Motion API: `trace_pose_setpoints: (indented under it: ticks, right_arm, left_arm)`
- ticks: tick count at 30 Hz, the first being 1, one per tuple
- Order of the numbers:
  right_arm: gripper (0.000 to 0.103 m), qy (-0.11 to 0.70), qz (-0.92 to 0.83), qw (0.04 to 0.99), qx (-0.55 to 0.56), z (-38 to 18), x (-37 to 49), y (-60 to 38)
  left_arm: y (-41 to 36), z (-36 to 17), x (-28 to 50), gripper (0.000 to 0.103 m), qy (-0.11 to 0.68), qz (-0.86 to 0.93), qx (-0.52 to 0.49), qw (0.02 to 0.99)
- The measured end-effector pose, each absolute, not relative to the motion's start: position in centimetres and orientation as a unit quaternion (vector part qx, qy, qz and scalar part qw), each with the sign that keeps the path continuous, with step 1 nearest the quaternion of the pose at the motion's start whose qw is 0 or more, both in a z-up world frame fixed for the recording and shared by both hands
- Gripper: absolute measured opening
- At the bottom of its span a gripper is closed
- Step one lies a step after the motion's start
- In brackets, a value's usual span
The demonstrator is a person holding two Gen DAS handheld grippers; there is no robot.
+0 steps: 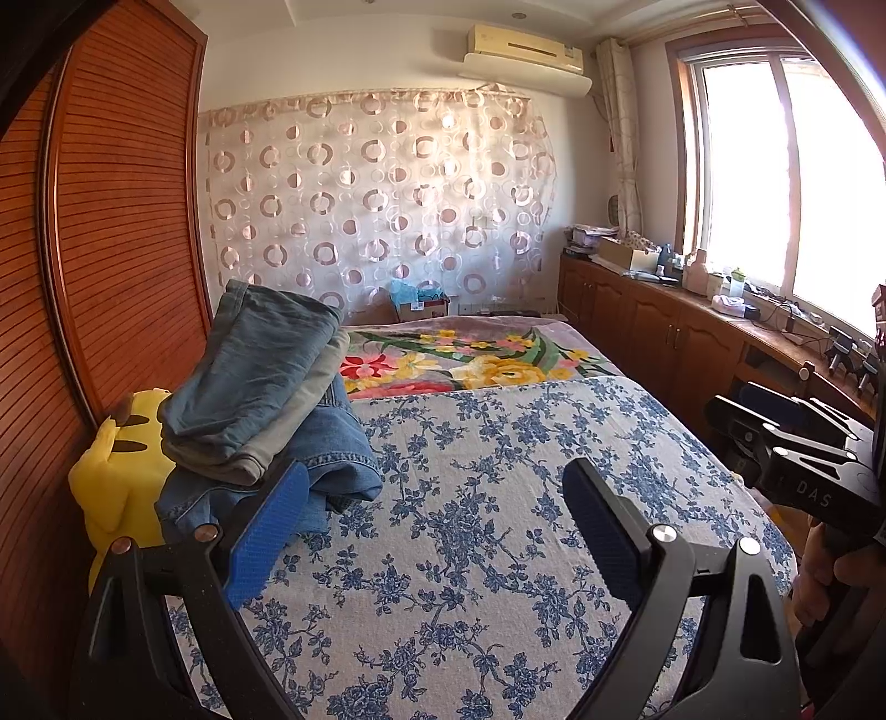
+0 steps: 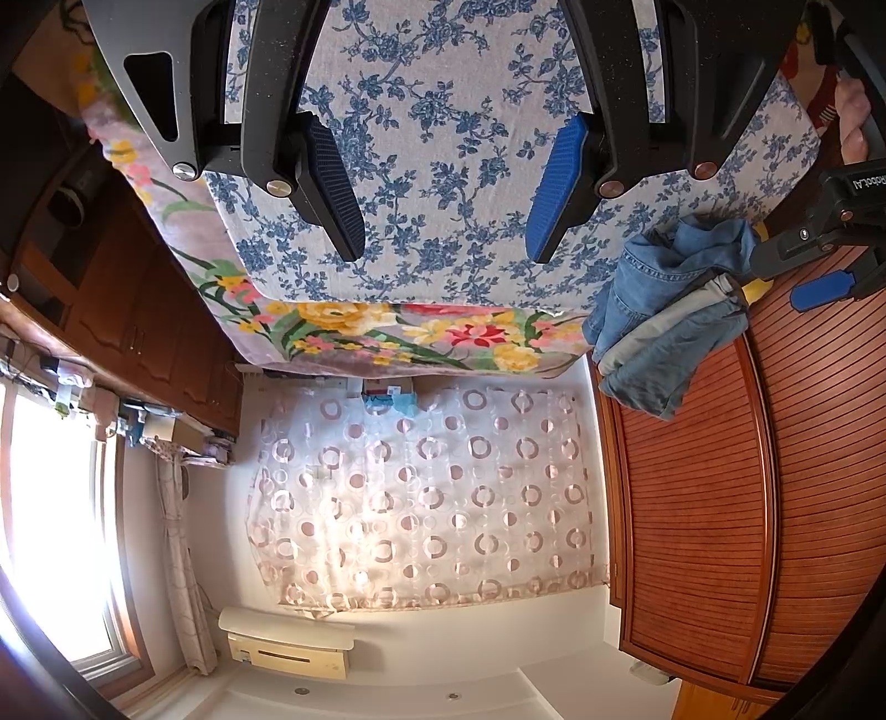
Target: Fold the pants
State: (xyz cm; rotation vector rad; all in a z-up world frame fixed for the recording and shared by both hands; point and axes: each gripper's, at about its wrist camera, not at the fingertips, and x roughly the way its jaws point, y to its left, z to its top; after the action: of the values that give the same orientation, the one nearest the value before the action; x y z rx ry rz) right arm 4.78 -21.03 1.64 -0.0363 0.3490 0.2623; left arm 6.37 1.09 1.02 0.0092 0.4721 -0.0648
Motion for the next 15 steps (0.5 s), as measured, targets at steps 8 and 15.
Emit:
trace_pose_setpoints:
  ticks: [8,15]
  right_arm:
    - [0.062,0.173,0.128,0.976,-0.018,1.5,4.68,-20.84]
    - [0.062,0.173,0.129,0.976,-0.017,1.5,4.65,-20.83]
  left_arm:
    - [1.08,1.04,6.37,0.094,0.233,-0.031,0.005,0.972]
    - [1.05,1.57,5.99,0.094,0.231,-0.032,0.005,0.972]
